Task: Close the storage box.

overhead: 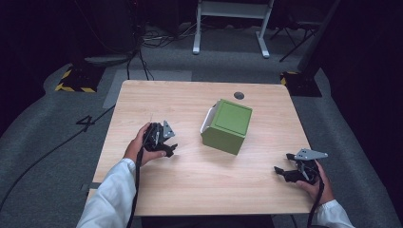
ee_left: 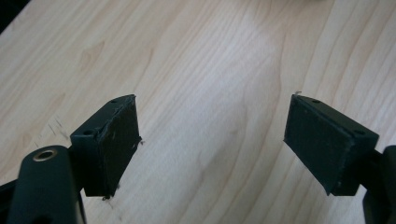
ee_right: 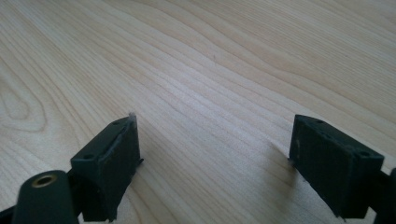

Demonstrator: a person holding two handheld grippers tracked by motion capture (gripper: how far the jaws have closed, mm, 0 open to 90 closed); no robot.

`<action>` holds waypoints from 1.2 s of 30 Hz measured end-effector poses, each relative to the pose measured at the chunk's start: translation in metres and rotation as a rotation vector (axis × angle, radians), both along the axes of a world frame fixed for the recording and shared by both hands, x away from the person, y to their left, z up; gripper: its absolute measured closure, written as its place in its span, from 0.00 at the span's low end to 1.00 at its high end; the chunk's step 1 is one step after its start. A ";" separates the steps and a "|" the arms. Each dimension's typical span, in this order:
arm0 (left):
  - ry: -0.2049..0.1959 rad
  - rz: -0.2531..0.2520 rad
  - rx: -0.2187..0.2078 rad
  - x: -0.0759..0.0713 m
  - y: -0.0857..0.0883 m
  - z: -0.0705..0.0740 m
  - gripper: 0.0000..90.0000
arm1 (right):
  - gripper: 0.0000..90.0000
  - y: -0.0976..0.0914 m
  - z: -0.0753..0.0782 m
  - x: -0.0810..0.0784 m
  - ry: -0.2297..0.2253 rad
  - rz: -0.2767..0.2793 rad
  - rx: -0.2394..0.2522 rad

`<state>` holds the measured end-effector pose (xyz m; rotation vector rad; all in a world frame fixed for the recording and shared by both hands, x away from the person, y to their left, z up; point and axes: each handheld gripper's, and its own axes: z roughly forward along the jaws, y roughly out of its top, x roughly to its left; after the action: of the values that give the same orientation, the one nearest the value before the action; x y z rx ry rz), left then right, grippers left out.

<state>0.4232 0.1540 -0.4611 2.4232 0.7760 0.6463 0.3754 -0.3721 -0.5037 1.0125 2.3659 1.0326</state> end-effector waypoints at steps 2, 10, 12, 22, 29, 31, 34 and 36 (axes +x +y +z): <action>0.008 0.003 -0.009 -0.005 0.004 -0.004 0.20 | 0.18 0.000 0.000 0.000 0.000 0.000 -0.001; 0.047 -0.001 -0.013 -0.023 0.014 -0.013 0.20 | 0.18 0.000 0.000 0.000 -0.001 -0.001 -0.001; 0.087 -0.003 -0.028 -0.025 0.017 -0.012 0.20 | 0.18 0.000 0.000 0.000 -0.001 -0.001 -0.001; 0.069 0.052 -0.049 -0.044 0.035 -0.022 0.20 | 0.18 0.000 0.000 0.000 0.000 -0.002 0.000; 0.094 0.095 -0.105 -0.056 0.051 -0.031 0.19 | 0.18 0.000 0.000 -0.001 0.001 -0.004 0.000; 0.092 0.106 -0.124 -0.060 0.055 -0.032 0.19 | 0.18 0.000 0.000 -0.001 0.002 -0.005 0.000; 0.067 0.116 -0.116 -0.066 0.060 -0.033 0.19 | 0.18 0.000 0.000 -0.001 0.002 -0.004 0.000; 0.066 0.119 -0.138 -0.069 0.064 -0.035 0.19 | 0.18 0.000 0.000 -0.001 0.002 -0.005 0.000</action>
<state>0.3540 0.2176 -0.4956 2.2954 0.9659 0.5415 0.3746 -0.3723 -0.5036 1.0187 2.3640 1.0299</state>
